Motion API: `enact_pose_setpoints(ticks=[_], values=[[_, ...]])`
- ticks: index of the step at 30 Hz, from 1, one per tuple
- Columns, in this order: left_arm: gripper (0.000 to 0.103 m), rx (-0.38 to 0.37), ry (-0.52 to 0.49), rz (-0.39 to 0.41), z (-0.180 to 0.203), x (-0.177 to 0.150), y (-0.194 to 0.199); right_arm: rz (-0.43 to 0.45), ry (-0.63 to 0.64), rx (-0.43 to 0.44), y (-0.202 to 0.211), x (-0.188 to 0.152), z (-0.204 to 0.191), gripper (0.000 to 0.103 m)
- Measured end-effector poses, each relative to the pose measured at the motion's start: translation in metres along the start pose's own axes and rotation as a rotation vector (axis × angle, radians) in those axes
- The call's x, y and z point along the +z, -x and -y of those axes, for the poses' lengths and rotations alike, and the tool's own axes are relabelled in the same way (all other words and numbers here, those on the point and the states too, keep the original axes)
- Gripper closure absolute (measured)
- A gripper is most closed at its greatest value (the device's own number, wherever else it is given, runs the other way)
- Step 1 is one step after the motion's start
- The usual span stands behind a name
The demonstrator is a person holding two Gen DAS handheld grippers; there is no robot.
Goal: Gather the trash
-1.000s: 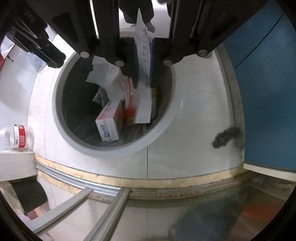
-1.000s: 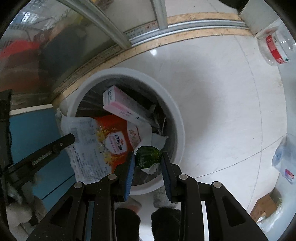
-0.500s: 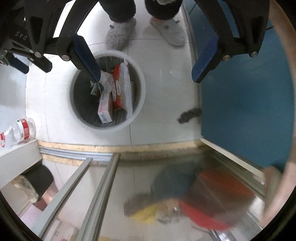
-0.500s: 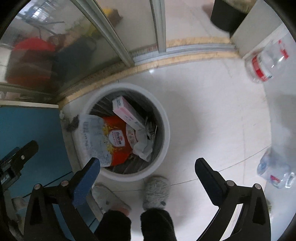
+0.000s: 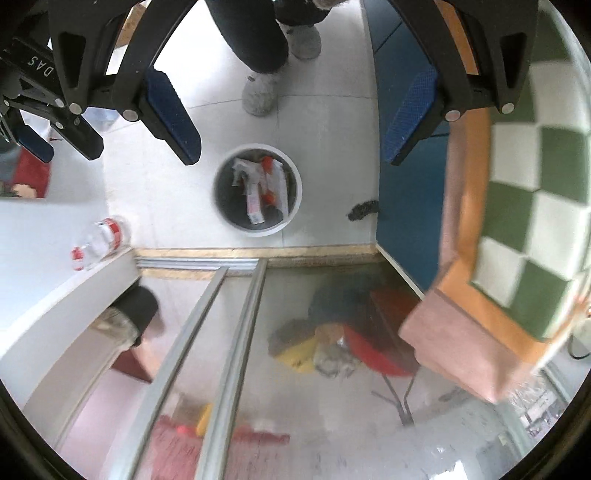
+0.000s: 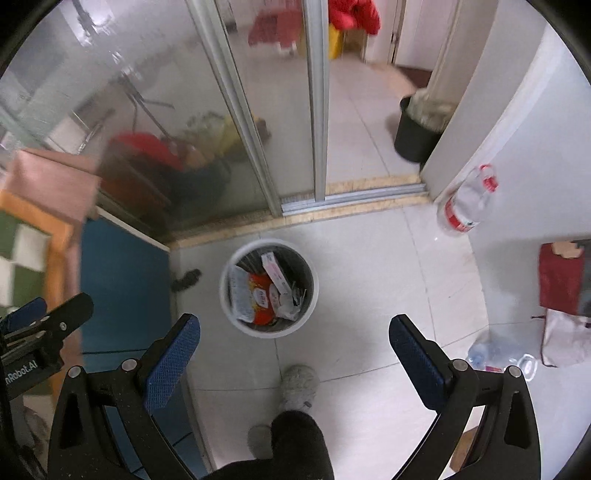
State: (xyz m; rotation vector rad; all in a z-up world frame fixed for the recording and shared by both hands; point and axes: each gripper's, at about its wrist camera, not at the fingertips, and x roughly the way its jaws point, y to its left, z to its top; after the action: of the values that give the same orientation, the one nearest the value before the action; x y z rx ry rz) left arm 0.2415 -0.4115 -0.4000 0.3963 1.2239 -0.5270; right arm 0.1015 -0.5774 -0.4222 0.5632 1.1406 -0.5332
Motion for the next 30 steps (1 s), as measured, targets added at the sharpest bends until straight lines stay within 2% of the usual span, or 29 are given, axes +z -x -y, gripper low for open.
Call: enact_pose_setpoints(ticks=[4, 10, 16, 22, 30], values=[[0.002, -0.033, -0.022, 0.068, -0.005, -0.021, 0.084, 0.064, -0.017, 0.023, 0.094, -0.022, -0.004, 0.0], [0.002, -0.092, -0.046, 0.157, -0.015, -0.05, 0.187, 0.121, -0.029, 0.065, 0.213, -0.062, -0.006, 0.0], [0.002, -0.175, -0.063, 0.203, -0.017, -0.078, 0.264, 0.188, -0.026, 0.124, 0.315, -0.099, -0.002, 0.0], [0.002, -0.228, -0.058, 0.217, -0.013, -0.102, 0.312, 0.211, -0.02, 0.199, 0.379, -0.123, 0.007, 0.0], [0.002, -0.273, -0.013, 0.243, -0.011, -0.123, 0.357, 0.205, 0.05, 0.261, 0.426, -0.135, 0.011, 0.0]])
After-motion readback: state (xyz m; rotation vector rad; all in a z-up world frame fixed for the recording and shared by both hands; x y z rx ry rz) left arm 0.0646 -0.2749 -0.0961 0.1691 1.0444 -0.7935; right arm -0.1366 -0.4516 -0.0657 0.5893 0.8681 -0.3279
